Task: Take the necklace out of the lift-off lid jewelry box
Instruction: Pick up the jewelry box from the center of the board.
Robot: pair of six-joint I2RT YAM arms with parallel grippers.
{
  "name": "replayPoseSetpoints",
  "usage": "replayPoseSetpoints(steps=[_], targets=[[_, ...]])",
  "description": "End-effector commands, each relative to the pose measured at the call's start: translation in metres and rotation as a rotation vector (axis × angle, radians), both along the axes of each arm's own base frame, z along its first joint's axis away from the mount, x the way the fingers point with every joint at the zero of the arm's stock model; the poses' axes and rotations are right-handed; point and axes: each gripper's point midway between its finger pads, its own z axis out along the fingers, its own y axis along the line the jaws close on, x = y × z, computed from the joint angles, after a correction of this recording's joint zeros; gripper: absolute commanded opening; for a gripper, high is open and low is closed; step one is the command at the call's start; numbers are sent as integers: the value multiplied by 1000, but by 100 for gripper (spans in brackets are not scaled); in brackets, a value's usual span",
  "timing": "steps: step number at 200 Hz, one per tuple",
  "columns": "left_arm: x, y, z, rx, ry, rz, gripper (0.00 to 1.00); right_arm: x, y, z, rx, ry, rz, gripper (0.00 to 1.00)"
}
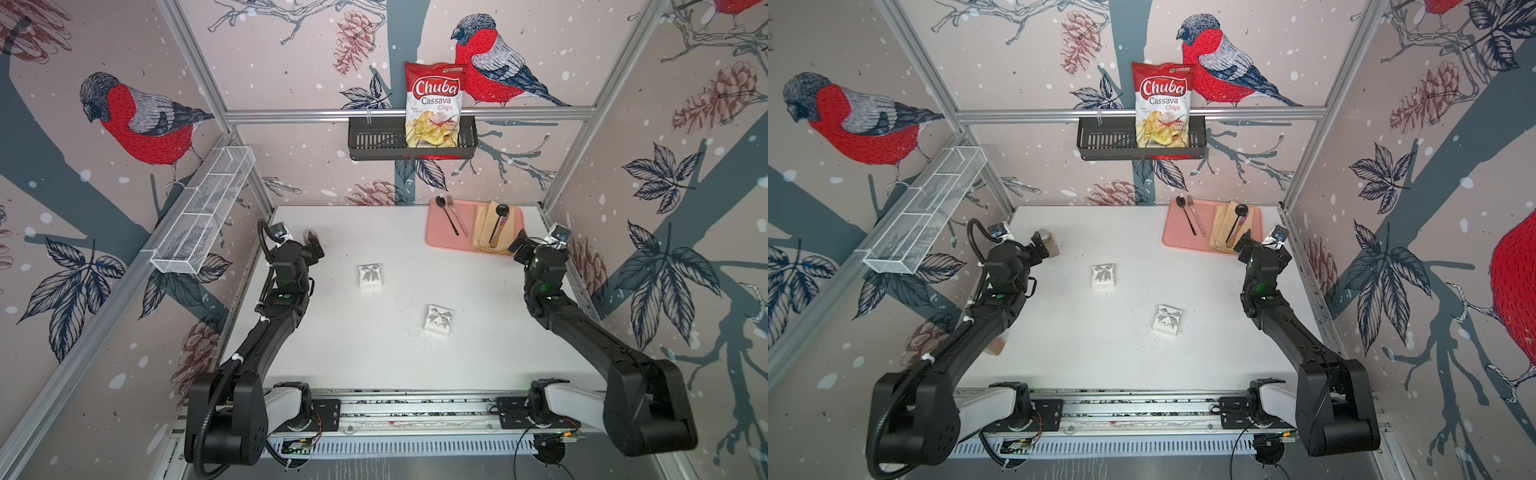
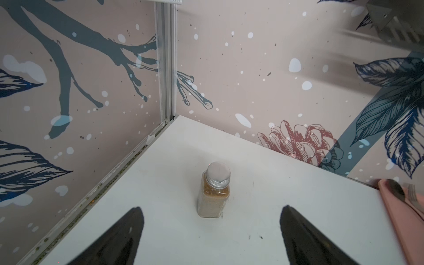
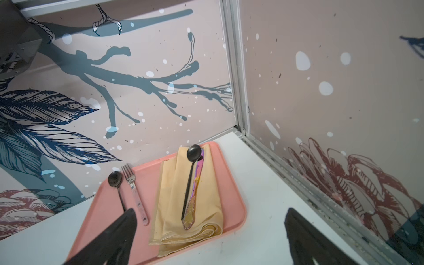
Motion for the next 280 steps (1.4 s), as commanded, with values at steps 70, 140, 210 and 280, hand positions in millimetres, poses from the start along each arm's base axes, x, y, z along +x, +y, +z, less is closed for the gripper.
replayPoseSetpoints(steps=[70,140,210,280], targets=[[-96,-140,-82,-250,303,-549,62,-107,203,-98,214,720,457,87],[-156,-221,-161,-282,457,-709,58,-190,267,-148,166,1041,503,100],[-162,-264,-152,-236,378,-943,57,-198,259,-174,151,1125,431,100],[-163,-284,-149,-74,361,-1030,58,-184,258,-182,131,1132,410,99]])
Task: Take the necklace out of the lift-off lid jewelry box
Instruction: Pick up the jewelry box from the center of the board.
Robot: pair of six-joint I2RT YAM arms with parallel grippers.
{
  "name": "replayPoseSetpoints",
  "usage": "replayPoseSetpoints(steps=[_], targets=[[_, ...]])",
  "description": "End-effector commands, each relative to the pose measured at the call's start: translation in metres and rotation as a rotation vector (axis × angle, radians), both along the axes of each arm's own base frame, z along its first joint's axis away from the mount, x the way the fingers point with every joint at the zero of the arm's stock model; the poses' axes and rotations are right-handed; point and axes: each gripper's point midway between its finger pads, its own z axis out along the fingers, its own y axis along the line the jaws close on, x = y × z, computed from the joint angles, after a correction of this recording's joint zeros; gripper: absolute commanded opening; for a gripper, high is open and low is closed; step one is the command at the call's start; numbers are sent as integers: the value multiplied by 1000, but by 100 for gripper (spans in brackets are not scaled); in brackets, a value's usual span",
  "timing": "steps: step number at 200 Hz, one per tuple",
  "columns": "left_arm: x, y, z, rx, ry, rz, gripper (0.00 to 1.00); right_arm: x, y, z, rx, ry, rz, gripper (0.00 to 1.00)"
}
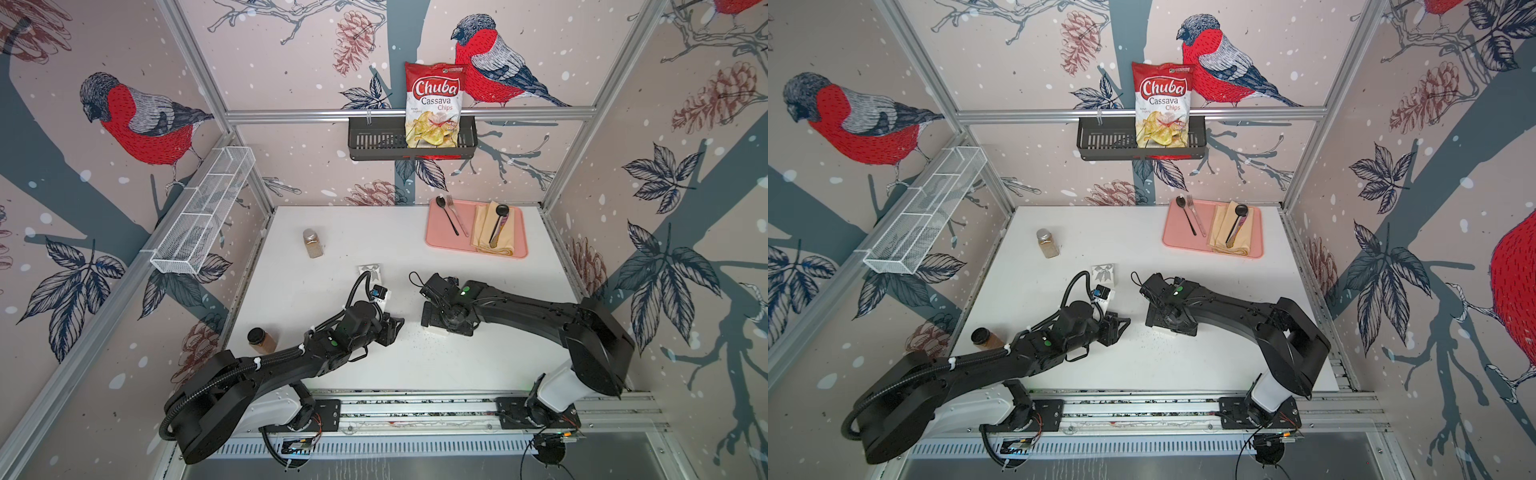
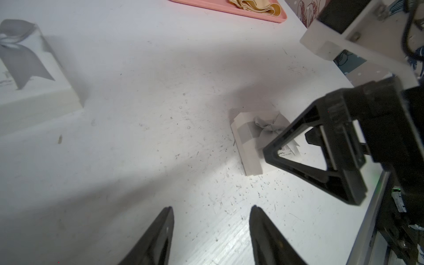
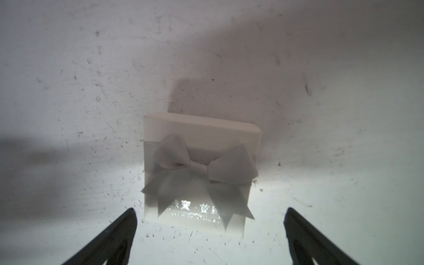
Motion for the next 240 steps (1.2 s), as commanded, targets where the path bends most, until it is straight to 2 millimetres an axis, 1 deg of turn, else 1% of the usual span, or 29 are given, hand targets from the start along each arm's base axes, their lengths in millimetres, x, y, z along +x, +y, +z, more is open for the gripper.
replayPoseSetpoints(steps=[1,20,30,50,70,119,140,174,193,206,230,240], targets=[[6,-2,8,3,-63,-8,58,5,2,1,-18,-10,14,99],[6,-1,8,9,-69,-4,58,8,3,-2,-29,-6,28,97],[6,0,8,9,-71,-1,58,10,4,-5,-33,2,34,93],[5,1,7,8,-74,-1,58,13,3,-7,-47,4,39,89],[5,3,5,14,-73,4,58,17,2,-7,-73,-3,45,86],[4,8,1,34,-66,10,59,17,4,-14,-93,15,63,83],[4,9,1,40,-74,12,59,17,4,-16,-98,21,69,81],[2,11,3,44,-93,6,59,15,4,-17,-116,25,80,80],[2,13,6,48,-114,5,59,17,6,-13,-120,18,96,73],[1,15,9,45,-147,-8,61,19,9,-9,-121,10,115,65],[-4,18,22,20,-275,-48,67,23,12,1,-139,-8,156,62],[-7,20,29,10,-350,-75,73,26,11,7,-154,-22,176,62]])
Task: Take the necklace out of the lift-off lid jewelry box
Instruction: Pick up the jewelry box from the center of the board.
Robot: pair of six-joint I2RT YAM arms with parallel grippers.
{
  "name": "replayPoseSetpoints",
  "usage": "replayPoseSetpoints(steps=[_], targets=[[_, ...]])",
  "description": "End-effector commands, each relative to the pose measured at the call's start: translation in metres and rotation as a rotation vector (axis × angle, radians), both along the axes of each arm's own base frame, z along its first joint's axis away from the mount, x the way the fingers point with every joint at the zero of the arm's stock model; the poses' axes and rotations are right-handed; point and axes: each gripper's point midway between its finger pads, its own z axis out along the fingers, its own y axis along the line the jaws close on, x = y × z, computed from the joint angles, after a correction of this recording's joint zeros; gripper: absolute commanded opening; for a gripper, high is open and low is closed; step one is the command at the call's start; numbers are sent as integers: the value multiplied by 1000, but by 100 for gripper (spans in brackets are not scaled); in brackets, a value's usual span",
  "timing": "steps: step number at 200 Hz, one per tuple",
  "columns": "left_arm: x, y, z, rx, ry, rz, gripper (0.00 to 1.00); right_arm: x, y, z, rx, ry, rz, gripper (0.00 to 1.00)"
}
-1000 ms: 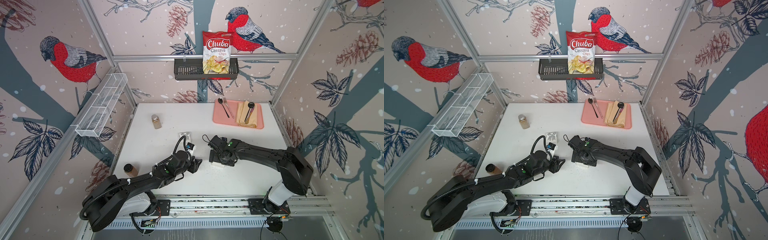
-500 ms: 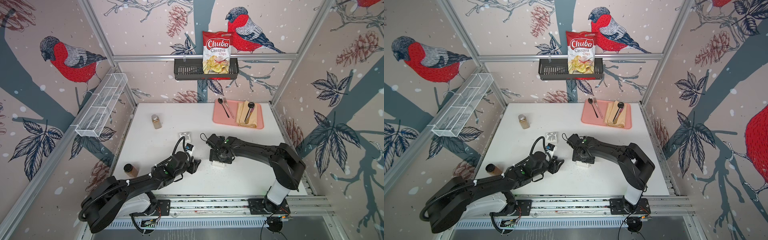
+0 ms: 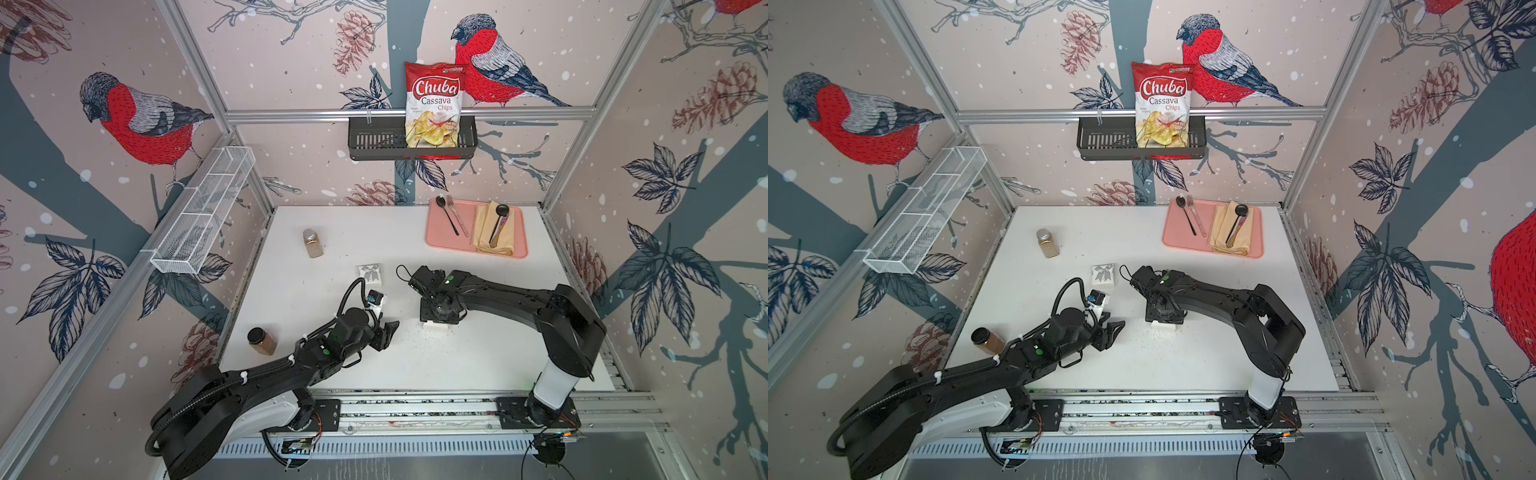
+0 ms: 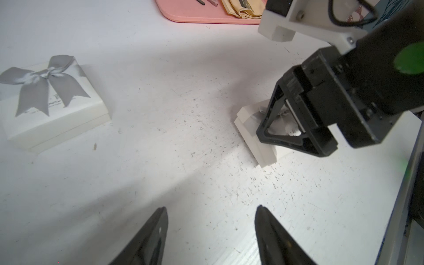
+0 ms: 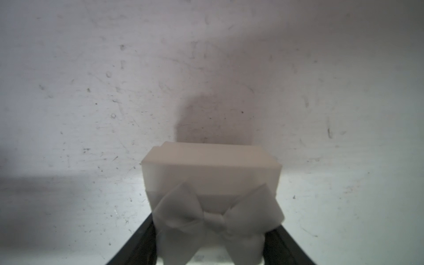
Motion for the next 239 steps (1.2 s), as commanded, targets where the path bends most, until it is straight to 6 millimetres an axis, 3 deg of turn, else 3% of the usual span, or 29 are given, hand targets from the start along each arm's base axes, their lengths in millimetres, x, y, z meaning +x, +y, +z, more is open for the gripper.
replayPoseSetpoints(steps=[1,13,17,22,43,63,129,179,239], targets=[[0,-2,27,-36,-196,-63,74,4,-6,10,-63,-25,59,62],[-5,0,38,-51,-286,-95,85,7,-7,19,-85,-39,90,62],[-6,1,41,-53,-312,-99,96,9,-8,22,-94,-45,100,62],[-8,2,47,-61,-344,-104,98,10,-8,26,-102,-49,116,62],[-13,5,68,-141,-440,-107,99,13,-8,42,-141,-63,192,62],[-19,-6,83,-168,-499,-181,98,14,-5,59,-144,-75,272,62],[-19,-51,92,-66,-603,-388,91,6,26,121,20,-107,479,63],[-4,-64,95,-65,-597,-374,92,1,34,134,75,-110,527,63],[12,-58,91,-45,-601,-277,95,-1,39,134,89,-94,553,63]])
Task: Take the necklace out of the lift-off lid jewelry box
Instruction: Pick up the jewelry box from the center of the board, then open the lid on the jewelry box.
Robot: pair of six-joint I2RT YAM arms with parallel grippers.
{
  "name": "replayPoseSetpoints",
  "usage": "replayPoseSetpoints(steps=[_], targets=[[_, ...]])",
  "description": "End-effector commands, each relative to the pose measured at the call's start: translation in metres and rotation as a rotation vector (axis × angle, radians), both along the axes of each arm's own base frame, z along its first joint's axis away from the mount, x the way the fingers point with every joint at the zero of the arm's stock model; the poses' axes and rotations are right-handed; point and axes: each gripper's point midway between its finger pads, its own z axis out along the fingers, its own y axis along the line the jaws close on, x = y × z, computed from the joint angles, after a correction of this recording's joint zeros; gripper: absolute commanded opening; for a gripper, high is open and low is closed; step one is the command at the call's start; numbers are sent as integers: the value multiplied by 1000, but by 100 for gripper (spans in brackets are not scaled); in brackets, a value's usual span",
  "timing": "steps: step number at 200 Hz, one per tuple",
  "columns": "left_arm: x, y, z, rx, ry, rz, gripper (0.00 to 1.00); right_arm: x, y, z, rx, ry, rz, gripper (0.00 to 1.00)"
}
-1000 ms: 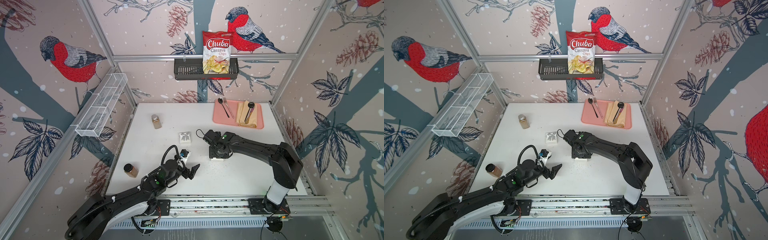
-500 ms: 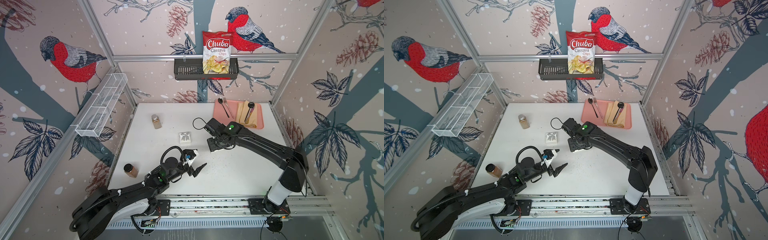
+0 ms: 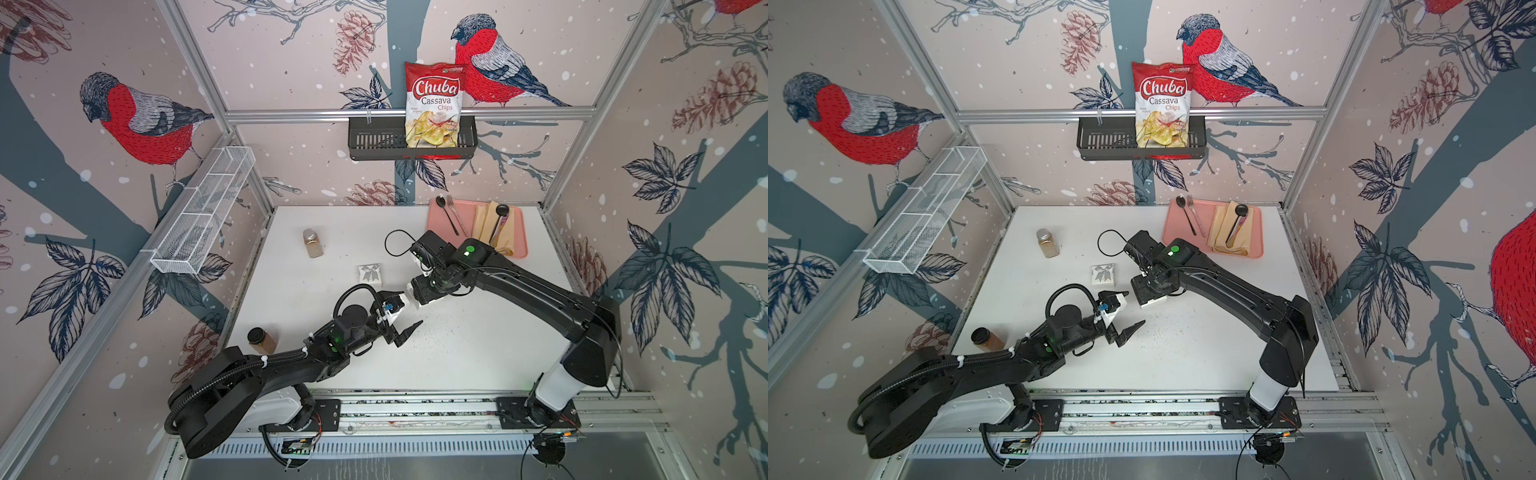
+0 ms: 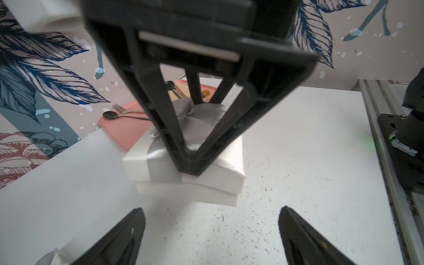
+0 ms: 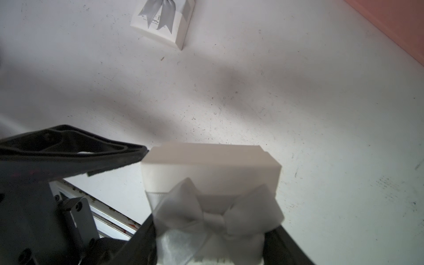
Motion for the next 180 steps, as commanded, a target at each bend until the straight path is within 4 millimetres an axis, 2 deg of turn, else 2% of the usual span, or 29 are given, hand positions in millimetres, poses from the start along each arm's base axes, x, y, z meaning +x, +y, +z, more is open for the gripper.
replayPoseSetpoints(steps=[1,50,84,106,140,180], targets=[[9,3,20,-57,-68,50,95,-3,2,1,3,13,25,63],[15,3,20,-57,-68,74,95,-5,7,0,14,31,39,62],[17,-4,18,-35,-46,52,94,-6,9,0,13,43,45,61],[16,-6,22,-45,-60,42,92,-6,10,1,13,46,50,61],[15,-11,15,-16,-38,8,84,-7,10,2,13,49,55,61],[14,-9,13,-26,-20,-7,82,-8,9,3,11,48,64,61]])
